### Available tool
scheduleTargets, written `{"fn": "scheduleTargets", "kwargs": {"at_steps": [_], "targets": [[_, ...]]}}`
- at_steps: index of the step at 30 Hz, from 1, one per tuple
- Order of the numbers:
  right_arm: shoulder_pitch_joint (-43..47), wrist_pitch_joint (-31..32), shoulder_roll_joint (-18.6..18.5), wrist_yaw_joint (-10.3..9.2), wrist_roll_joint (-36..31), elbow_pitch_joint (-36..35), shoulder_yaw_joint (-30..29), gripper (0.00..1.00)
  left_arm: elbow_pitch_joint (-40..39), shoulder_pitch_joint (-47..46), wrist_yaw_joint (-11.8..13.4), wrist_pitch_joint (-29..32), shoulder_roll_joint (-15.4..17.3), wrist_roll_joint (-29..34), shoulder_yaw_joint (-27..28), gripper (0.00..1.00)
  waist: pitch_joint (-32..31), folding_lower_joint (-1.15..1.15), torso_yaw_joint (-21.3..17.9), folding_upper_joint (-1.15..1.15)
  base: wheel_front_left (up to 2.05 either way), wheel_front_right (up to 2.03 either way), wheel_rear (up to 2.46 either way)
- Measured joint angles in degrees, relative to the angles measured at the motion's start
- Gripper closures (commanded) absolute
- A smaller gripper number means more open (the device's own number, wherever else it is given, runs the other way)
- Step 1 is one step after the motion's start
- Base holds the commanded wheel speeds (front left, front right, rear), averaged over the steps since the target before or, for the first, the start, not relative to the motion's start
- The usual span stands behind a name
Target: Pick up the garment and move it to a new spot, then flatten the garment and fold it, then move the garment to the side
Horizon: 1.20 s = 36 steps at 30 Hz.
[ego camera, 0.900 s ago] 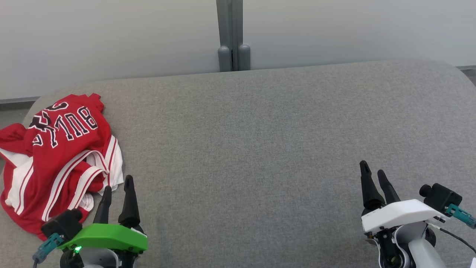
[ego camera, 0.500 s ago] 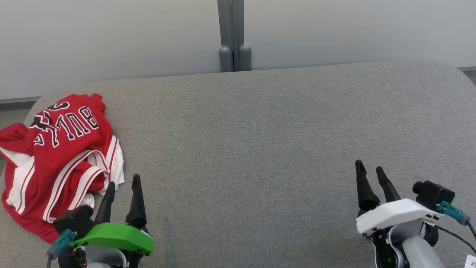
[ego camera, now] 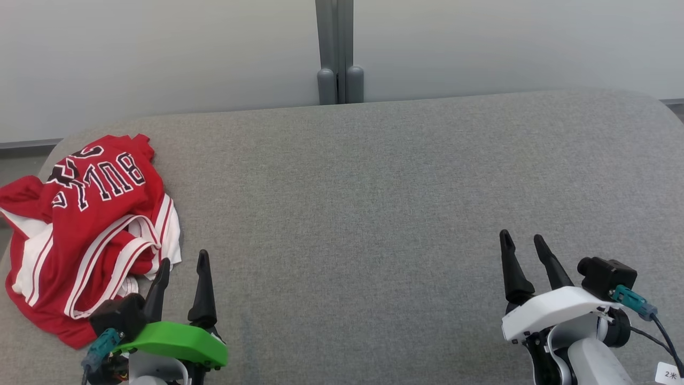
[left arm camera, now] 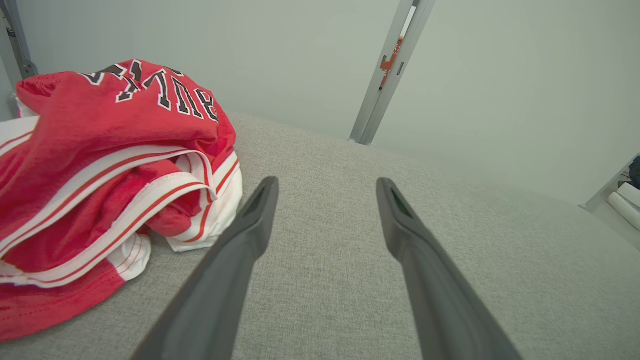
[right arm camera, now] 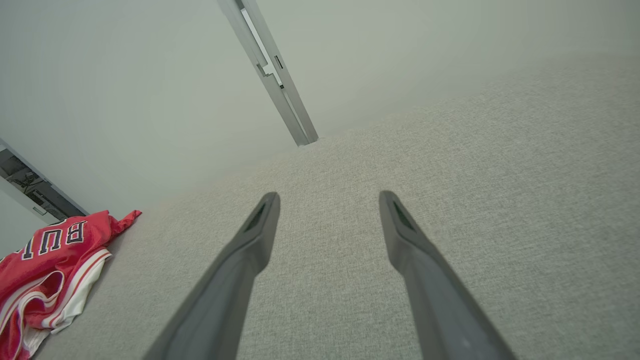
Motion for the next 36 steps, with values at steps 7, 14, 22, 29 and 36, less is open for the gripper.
{"fn": "scheduleTargets", "kwargs": {"at_steps": [7,14,22,29,36], "targets": [[-0.04,-0.66,-0.05,0.01,-3.35,0.18,0.45,0.00,1.33,-0.33,-0.26,-0.99,-0.03,2.46,-0.31,0.00,-0.07,0.00,-0.09,0.00,0.00,0.00,0.00],[-0.07,-1.16,-0.08,0.01,-6.75,0.34,0.93,0.00,2.25,-0.73,-0.44,-1.70,-0.03,4.34,-0.41,0.00,-0.21,0.00,-0.13,0.00,0.00,0.00,0.00],[-0.08,-1.70,-0.13,0.01,-10.15,0.29,1.31,0.00,2.79,-1.00,-0.48,-2.60,-0.03,6.54,-0.59,0.00,-0.33,0.00,-0.07,0.00,0.00,0.00,0.00],[-0.09,-2.42,-0.16,0.02,-12.73,0.21,1.68,0.00,2.79,-1.26,-0.43,-3.41,-0.03,8.32,-0.85,0.00,-0.37,0.00,-0.06,0.00,0.00,0.00,0.00],[-0.12,-2.97,-0.20,0.02,-15.47,0.14,1.79,0.00,2.81,-1.44,0.01,-4.03,-0.03,10.06,-1.29,0.00,-0.23,0.00,0.08,0.00,0.00,0.00,0.00]]}}
